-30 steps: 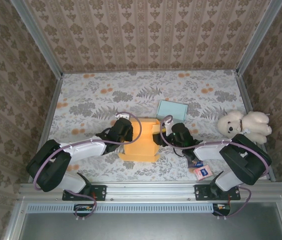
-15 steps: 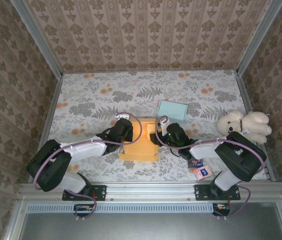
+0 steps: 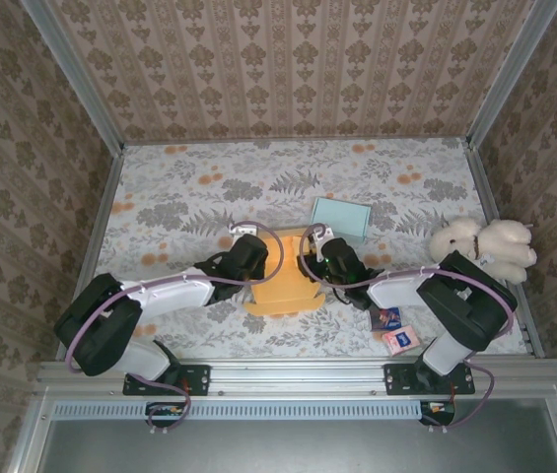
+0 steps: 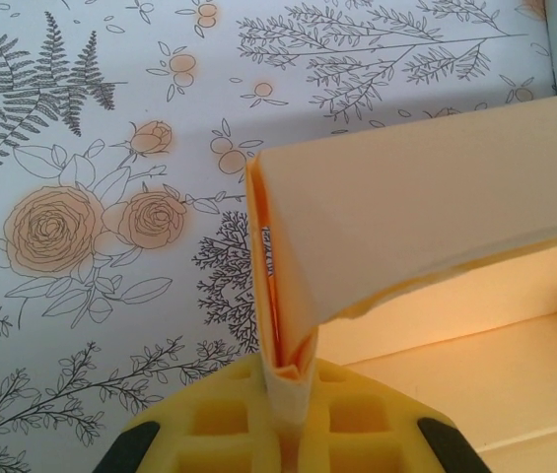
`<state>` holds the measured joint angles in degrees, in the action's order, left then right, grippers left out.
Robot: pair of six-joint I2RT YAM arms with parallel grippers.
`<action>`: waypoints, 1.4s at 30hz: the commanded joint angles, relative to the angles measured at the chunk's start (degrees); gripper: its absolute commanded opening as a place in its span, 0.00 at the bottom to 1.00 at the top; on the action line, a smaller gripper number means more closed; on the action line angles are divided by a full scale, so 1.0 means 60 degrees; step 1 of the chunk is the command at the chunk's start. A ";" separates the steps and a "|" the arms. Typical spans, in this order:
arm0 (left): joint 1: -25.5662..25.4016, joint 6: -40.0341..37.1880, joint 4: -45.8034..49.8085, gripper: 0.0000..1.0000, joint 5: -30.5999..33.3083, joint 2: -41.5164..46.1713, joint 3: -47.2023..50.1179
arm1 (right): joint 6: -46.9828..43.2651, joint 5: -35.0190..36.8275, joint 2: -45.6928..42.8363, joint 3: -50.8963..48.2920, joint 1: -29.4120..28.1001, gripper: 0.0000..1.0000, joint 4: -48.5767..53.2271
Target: Fold the paper box
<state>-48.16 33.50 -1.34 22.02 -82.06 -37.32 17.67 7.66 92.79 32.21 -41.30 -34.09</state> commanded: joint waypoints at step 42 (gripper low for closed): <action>-0.1106 0.7391 0.4055 0.04 -0.0274 0.1598 -0.0558 | -0.0705 0.3854 0.1484 0.2013 -0.0664 0.14 0.1779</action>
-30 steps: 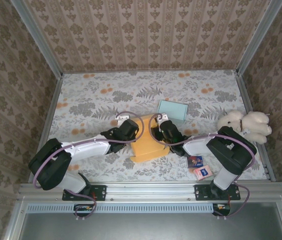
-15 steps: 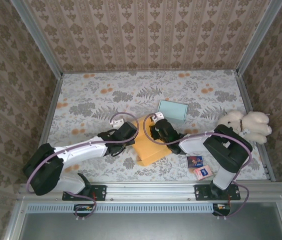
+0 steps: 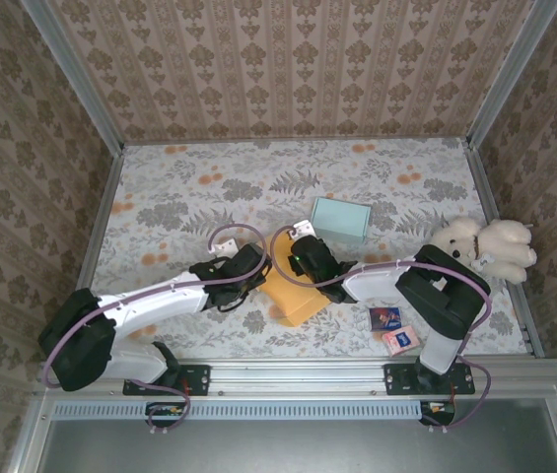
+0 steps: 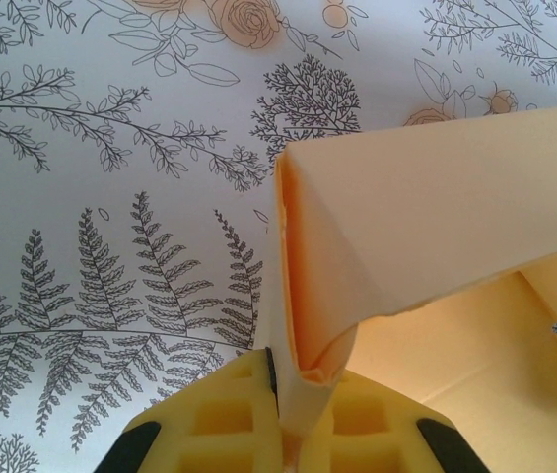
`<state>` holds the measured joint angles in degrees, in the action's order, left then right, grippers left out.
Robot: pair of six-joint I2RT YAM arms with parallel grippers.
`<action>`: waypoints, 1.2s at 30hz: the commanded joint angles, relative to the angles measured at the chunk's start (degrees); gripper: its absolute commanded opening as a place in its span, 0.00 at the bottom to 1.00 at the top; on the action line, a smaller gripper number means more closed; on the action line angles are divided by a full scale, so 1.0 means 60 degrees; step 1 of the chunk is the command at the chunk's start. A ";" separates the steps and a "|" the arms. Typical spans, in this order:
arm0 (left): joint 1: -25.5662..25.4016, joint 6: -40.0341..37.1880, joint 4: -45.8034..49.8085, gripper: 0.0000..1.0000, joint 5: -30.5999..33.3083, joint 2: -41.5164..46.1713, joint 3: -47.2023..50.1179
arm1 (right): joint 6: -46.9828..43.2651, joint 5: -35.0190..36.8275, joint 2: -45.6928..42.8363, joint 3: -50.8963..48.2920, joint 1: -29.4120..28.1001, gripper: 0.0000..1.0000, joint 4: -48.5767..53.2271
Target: Fold the paper box
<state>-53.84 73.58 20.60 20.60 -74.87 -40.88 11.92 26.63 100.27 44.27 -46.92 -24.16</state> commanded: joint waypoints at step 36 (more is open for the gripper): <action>-0.0187 0.0686 0.0690 0.03 0.0960 0.0350 0.0150 | -0.0083 -0.2810 0.0281 0.0502 0.0275 0.34 0.1425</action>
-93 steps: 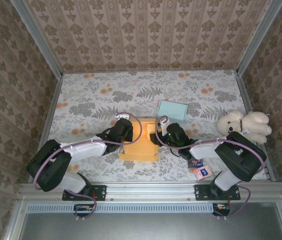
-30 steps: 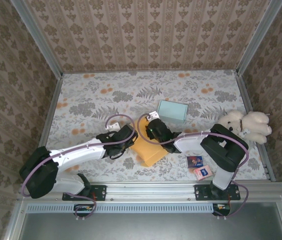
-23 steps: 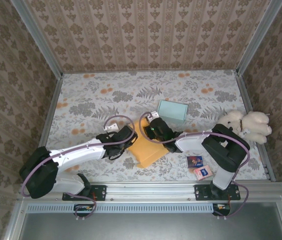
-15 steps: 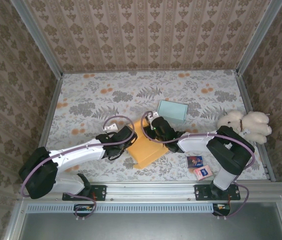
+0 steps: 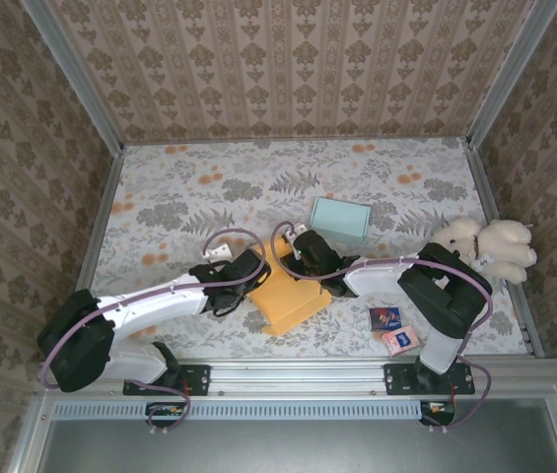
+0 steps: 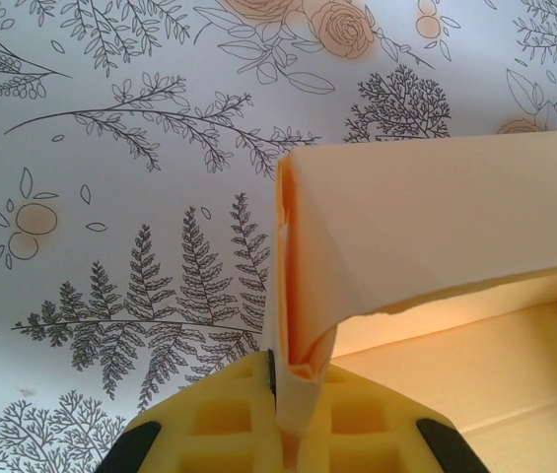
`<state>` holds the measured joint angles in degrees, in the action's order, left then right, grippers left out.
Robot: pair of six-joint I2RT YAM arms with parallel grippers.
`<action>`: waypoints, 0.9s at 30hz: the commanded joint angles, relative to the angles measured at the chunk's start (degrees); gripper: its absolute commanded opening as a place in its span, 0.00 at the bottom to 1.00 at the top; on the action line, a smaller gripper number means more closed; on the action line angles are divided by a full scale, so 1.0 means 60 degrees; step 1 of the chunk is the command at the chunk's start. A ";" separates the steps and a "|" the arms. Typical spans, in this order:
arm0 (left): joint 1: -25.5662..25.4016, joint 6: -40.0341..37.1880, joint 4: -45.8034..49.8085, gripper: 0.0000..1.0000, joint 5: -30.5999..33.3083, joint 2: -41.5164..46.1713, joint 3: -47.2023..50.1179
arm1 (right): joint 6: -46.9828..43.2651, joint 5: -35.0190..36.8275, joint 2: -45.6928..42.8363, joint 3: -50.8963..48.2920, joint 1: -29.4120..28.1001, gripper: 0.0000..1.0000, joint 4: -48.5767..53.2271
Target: Fold the paper box
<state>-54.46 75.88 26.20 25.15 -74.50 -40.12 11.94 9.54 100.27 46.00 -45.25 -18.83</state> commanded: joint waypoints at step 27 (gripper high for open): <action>-0.0070 0.0410 -0.0177 0.03 0.0335 0.0420 0.0081 | 0.0441 0.3479 0.0340 0.0389 -0.0045 0.25 0.1723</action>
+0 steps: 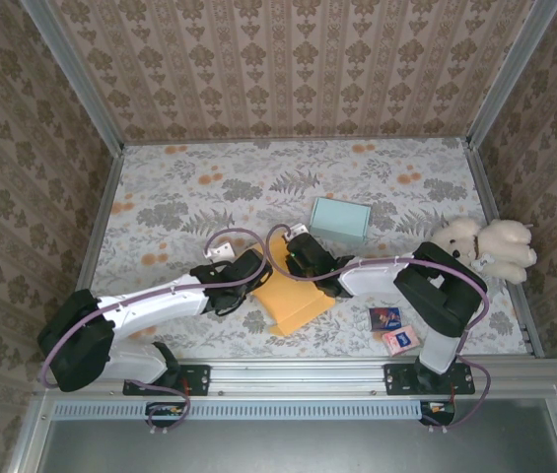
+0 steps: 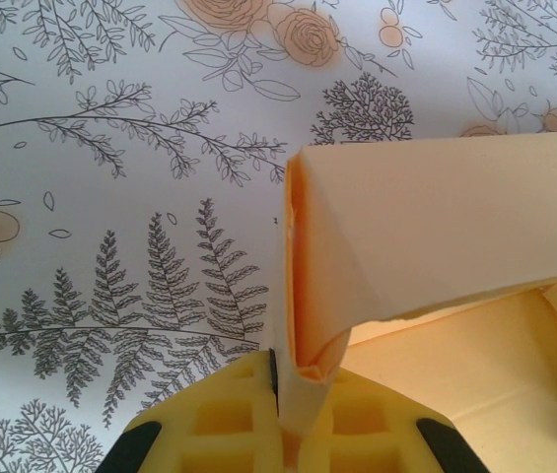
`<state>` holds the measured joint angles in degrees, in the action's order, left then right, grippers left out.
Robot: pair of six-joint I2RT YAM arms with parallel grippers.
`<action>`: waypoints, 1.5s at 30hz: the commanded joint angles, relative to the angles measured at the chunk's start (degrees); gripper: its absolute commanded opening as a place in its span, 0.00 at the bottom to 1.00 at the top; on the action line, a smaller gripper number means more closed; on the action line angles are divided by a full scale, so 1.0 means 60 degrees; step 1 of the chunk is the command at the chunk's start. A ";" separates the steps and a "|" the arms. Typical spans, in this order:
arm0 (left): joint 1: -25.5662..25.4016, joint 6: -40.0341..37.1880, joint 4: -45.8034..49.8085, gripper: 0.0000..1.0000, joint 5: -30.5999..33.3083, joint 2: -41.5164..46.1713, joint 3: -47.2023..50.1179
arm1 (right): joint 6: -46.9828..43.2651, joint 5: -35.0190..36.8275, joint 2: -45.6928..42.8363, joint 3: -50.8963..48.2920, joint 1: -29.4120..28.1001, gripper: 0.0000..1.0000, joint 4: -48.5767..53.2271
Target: Fold the paper box
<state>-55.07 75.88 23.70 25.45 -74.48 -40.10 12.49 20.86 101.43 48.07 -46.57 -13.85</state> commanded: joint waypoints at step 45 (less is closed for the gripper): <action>0.0030 0.0210 0.0143 0.03 0.0276 0.0063 0.0010 | 0.0224 0.0529 0.0231 0.0528 0.0344 0.30 -0.1056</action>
<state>-55.05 75.90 23.53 25.21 -74.52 -40.10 12.34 20.21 103.37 52.97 -45.23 -19.40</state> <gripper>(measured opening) 0.065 0.304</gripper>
